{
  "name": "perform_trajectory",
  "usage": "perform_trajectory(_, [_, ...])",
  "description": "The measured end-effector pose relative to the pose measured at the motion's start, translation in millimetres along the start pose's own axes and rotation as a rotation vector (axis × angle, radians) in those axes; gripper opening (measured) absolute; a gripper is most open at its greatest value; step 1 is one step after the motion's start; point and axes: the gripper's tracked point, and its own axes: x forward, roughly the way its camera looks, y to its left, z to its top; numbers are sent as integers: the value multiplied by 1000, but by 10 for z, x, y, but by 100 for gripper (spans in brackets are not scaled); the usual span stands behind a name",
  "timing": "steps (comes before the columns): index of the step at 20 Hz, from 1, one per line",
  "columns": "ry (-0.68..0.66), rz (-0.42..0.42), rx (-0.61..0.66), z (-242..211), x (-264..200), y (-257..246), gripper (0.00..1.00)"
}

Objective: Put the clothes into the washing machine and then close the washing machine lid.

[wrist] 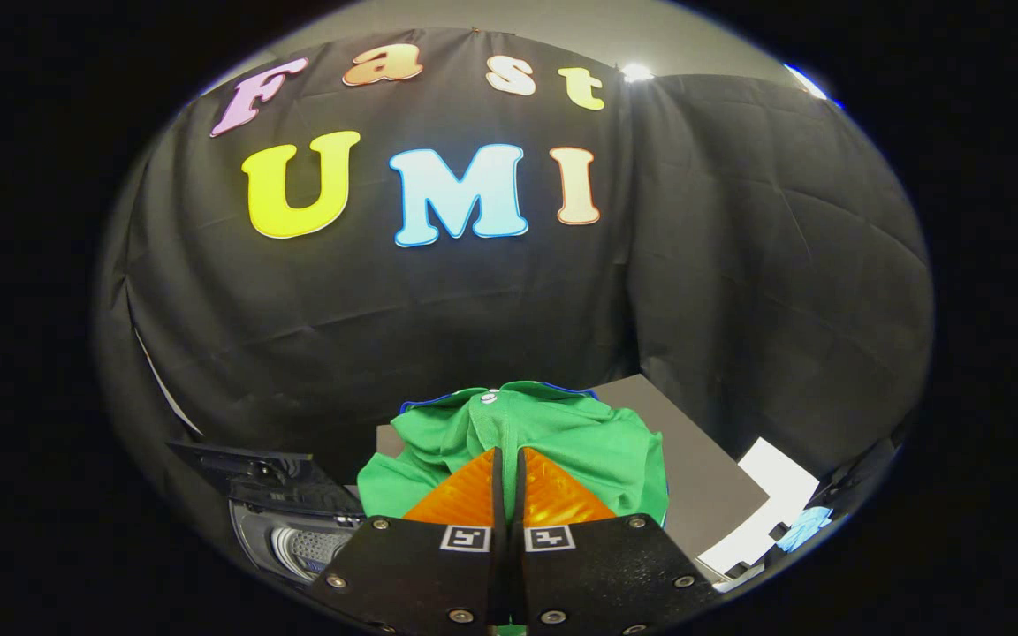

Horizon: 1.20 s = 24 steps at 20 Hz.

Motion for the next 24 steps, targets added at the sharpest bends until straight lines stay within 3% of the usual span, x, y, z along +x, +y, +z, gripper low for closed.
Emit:
perform_trajectory(12, [-7, 96, -59, -164, -519, 1116, 0])
perform_trajectory(24, [17, 270, -147, -556, -1073, 2473, 0])
